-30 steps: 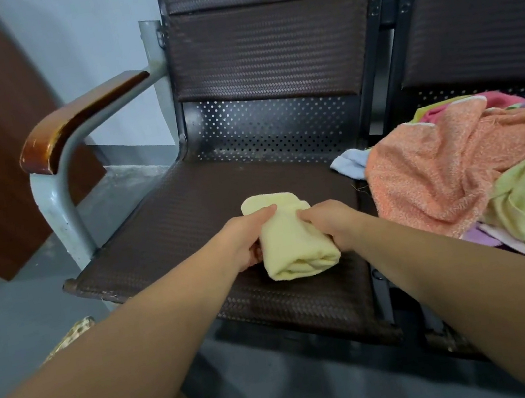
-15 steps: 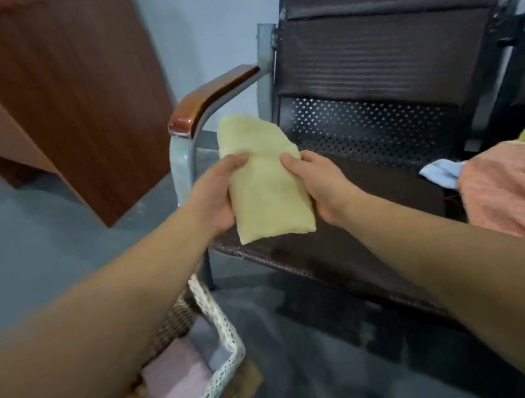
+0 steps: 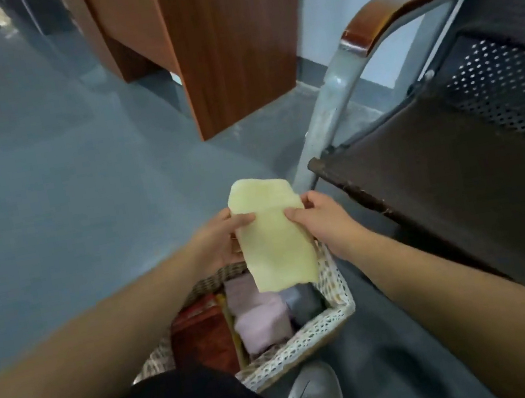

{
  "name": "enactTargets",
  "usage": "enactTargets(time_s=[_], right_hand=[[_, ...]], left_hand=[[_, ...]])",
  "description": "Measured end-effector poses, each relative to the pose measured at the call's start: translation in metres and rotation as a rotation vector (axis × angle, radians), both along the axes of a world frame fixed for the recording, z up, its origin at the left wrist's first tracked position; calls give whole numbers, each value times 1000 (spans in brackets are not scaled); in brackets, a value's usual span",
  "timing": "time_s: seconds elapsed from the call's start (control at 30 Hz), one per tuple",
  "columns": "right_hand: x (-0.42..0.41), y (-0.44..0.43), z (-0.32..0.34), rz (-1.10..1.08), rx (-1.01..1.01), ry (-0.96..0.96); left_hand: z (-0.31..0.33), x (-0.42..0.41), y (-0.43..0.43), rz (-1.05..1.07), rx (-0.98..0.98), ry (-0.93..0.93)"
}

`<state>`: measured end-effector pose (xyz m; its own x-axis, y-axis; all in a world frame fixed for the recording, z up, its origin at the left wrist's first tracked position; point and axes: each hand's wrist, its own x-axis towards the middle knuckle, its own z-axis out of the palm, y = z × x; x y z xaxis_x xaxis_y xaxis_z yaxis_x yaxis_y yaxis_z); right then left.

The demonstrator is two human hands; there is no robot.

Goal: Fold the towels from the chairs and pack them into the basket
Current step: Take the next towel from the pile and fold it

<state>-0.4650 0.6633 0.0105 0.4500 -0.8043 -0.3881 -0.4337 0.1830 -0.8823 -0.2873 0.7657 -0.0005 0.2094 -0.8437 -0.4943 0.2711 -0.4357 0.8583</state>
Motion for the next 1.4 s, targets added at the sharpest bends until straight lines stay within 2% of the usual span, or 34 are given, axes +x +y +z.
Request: enactTargets(time_s=[0.2,0.37,0.43,0.53,0.67,0.73,0.87,0.93,1.0,1.03,1.1,1.13,1.2,1.27,1.33,1.4], right_hand=[[23,28,-56,204,143,182],[51,54,-96,320,219,256],[62,62,-105,357,227,281],[76,73,-118,431,221,293],[100,94,-137,453,196,262],[107,110,-148,429,163,242],[110,126,-168,460,176,270],[111,121,-173,453,123,315],[112,117,-173,485,82,268],[112,117,-174,517,76,259],[113,121,-177,597,31,303],[114,122,-177,649,7,331],[115,117,-181,755,-15,396],[114,109,-186,840,20,445],[109,103,-186,844,24,485],[105,99,-185,812,-188,619]], left_hand=[[-61,10,50,44,48,-71],[-83,19,81,55,-9,-237],[-96,21,98,39,10,-365],[-114,28,121,72,147,-501],[-125,33,128,298,368,-626],[-130,31,130,347,493,-677],[-144,24,128,174,609,-753],[-148,24,124,179,689,-766],[-148,23,123,175,788,-752],[-143,22,123,16,830,-830],[-136,24,125,-380,834,-1148],[-135,27,124,-503,767,-1288],[-142,35,119,-675,641,-1406],[-151,41,116,-819,566,-1341],[-157,42,115,-902,626,-1203],[-166,45,112,-932,679,-1148]])
